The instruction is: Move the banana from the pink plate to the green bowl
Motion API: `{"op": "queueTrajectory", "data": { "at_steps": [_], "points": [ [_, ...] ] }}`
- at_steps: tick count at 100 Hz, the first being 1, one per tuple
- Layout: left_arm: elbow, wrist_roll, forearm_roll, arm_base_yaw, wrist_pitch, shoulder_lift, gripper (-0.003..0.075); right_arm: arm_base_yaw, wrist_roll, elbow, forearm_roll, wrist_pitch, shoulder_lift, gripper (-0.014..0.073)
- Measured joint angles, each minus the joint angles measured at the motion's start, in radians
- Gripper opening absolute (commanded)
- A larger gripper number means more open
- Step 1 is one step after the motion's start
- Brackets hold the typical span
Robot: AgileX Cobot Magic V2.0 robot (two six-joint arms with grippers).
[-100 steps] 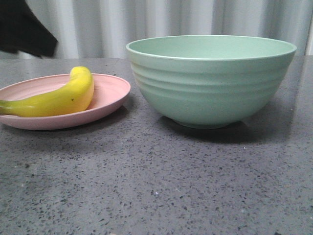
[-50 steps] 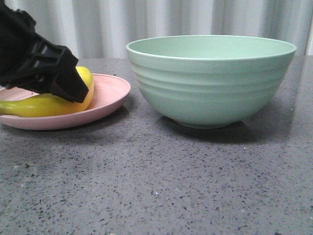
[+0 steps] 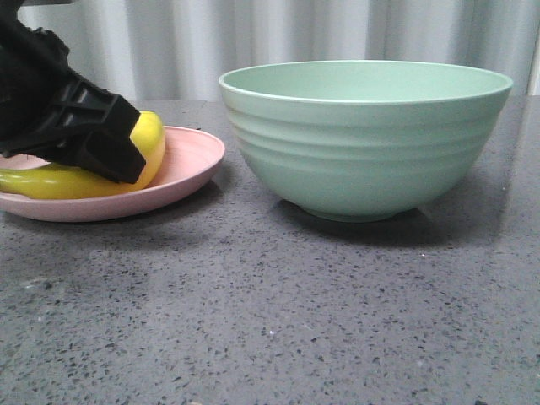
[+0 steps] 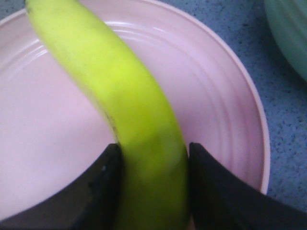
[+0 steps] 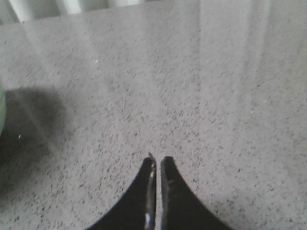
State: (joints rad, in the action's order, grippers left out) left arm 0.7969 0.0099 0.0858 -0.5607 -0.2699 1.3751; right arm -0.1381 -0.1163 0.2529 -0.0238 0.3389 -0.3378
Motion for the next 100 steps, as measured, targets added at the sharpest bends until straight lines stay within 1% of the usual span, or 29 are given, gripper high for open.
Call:
{"op": "queueTrajectory", "data": {
  "at_steps": [9,17,35,44,59,65,73,83,100],
  "points": [
    [0.021,0.000,0.002,-0.002,-0.025,-0.028,0.0145,0.036,0.028,0.036,0.000,0.062,0.000,-0.0064],
    [0.043,0.000,0.002,-0.016,-0.039,-0.066,0.0145,0.080,0.066,0.095,0.000,0.145,-0.006,-0.0064],
    [0.073,0.002,0.002,-0.106,-0.048,-0.155,0.0145,0.201,0.101,0.233,0.004,0.288,-0.071,-0.0053],
    [0.082,0.002,0.002,-0.168,-0.049,-0.181,0.0145,0.269,0.104,0.301,0.024,0.321,-0.127,0.0017],
    [0.088,0.002,0.006,-0.269,-0.049,-0.191,0.0145,0.378,0.104,0.403,0.082,0.337,-0.237,0.0209],
    [0.088,0.002,0.006,-0.305,-0.049,-0.191,0.0145,0.413,0.104,0.438,0.117,0.337,-0.287,0.0266],
    [0.088,0.002,0.007,-0.344,-0.048,-0.191,0.0145,0.459,0.104,0.487,0.180,0.337,-0.348,0.0309],
    [0.088,0.002,0.008,-0.386,-0.035,-0.191,0.0145,0.507,0.104,0.538,0.283,0.314,-0.432,0.0335],
    [0.088,0.002,0.010,-0.425,-0.019,-0.191,0.0145,0.561,0.104,0.610,0.435,0.260,-0.567,0.0336]
  ]
}}
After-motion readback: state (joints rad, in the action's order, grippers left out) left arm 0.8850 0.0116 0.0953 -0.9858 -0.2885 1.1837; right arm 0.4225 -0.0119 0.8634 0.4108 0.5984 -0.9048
